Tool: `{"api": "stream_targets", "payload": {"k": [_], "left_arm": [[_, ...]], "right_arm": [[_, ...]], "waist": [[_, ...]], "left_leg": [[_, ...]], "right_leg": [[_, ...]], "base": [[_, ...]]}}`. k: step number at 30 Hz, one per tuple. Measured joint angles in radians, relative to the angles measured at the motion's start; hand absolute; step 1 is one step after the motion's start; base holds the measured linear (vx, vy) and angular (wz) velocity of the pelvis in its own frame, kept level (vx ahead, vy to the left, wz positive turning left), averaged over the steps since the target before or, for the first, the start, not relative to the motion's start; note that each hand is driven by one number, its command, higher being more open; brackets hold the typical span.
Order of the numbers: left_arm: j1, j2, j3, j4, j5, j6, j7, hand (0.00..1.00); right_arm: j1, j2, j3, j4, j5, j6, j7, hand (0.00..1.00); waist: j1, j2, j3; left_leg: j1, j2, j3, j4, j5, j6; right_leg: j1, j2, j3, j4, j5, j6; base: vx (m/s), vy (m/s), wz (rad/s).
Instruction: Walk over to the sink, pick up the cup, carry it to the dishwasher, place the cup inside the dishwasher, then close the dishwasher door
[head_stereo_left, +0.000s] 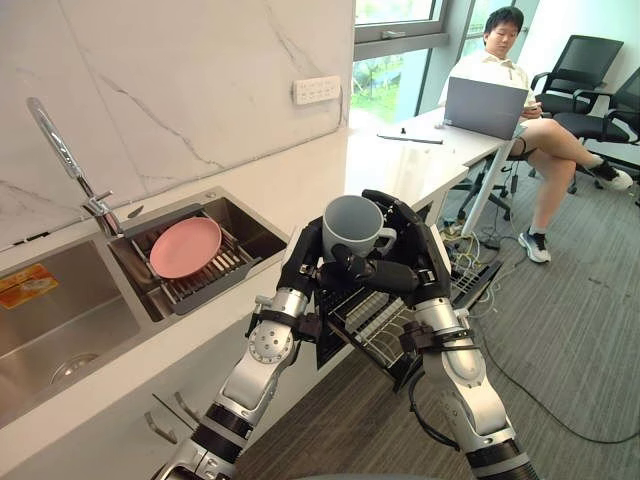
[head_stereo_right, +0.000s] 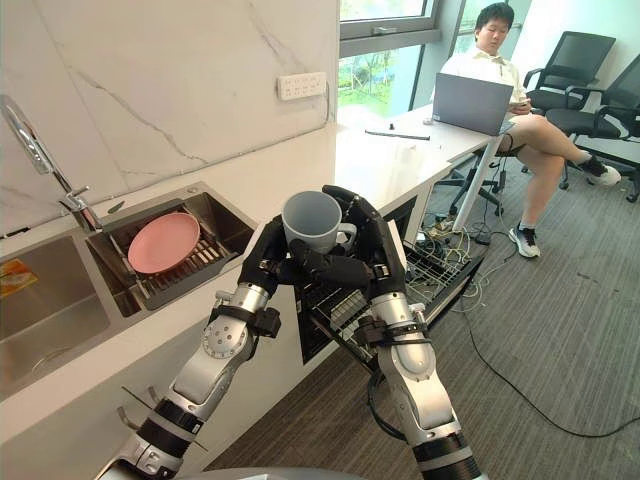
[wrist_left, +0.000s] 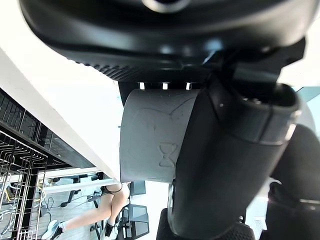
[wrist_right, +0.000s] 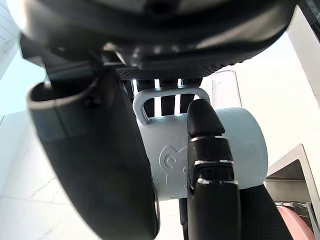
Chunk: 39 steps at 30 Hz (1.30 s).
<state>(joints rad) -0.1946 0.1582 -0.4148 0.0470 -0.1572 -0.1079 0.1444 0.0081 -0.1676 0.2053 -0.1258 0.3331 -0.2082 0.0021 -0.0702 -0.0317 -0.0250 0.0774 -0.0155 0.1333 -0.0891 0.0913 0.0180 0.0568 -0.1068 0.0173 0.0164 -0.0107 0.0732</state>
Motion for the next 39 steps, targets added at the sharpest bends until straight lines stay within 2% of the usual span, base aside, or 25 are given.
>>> {"api": "stream_targets", "payload": {"k": [6,11,17,20,25,30,39], "left_arm": [[0.025,-0.005,0.001,-0.044,0.001,0.001,-0.02,0.9],[0.076,-0.023,0.027,-0.104,-0.002,0.001,-0.046,0.9],[0.172,-0.033,0.093,-0.239,-0.021,-0.053,-0.088,0.9],[0.198,-0.034,0.129,-0.24,-0.031,-0.06,-0.1,0.9],[0.287,-0.042,0.133,-0.239,-0.058,-0.059,-0.128,0.9],[0.361,-0.047,0.134,-0.217,-0.084,-0.059,-0.153,0.9],[0.509,-0.056,0.135,0.02,-0.098,-0.014,-0.216,0.9]], "right_arm": [[0.006,0.029,-0.044,-0.012,-0.006,-0.006,0.004,0.3],[0.008,0.057,-0.058,-0.032,-0.026,-0.008,0.01,0.3],[0.051,0.109,-0.266,0.002,-0.061,0.041,-0.063,0.3],[0.068,0.108,-0.312,0.002,-0.061,0.042,-0.075,0.3],[0.073,0.108,-0.346,-0.001,-0.061,0.042,-0.076,0.3],[0.075,0.108,-0.36,-0.001,-0.063,0.042,-0.076,0.3],[0.119,0.108,-0.425,0.019,-0.104,0.044,-0.075,0.3]], "waist": [[-0.001,-0.008,0.002],[0.001,-0.011,0.004],[0.008,-0.024,0.013],[0.001,-0.024,0.012],[0.0,-0.023,0.012],[0.002,-0.023,0.013],[0.002,-0.018,0.019]], "left_leg": [[0.0,0.004,0.001,-0.004,0.0,0.001],[0.0,0.006,-0.001,-0.004,0.0,0.0],[-0.003,0.005,-0.005,-0.005,0.0,0.0],[-0.003,0.006,-0.004,-0.005,-0.001,-0.002],[-0.007,0.009,-0.003,-0.005,-0.006,-0.009],[-0.013,0.009,-0.005,-0.004,-0.006,-0.008],[-0.023,0.009,-0.006,-0.005,-0.008,-0.008]], "right_leg": [[0.0,0.0,0.0,-0.001,-0.005,-0.007],[0.003,0.001,-0.004,-0.004,0.001,0.003],[0.003,0.0,-0.011,-0.004,-0.002,0.008],[0.003,0.001,-0.01,-0.005,-0.002,0.008],[0.0,0.004,-0.008,-0.009,-0.003,0.009],[-0.001,0.004,-0.012,-0.015,-0.001,0.008],[-0.008,0.003,-0.015,-0.015,-0.002,0.009]], "base": [[0.0,0.0,0.0],[0.0,0.0,0.0],[0.0,0.0,0.03],[0.0,0.0,0.0],[0.0,0.0,-0.01],[0.0,0.0,0.01],[0.0,0.0,0.0]]}}
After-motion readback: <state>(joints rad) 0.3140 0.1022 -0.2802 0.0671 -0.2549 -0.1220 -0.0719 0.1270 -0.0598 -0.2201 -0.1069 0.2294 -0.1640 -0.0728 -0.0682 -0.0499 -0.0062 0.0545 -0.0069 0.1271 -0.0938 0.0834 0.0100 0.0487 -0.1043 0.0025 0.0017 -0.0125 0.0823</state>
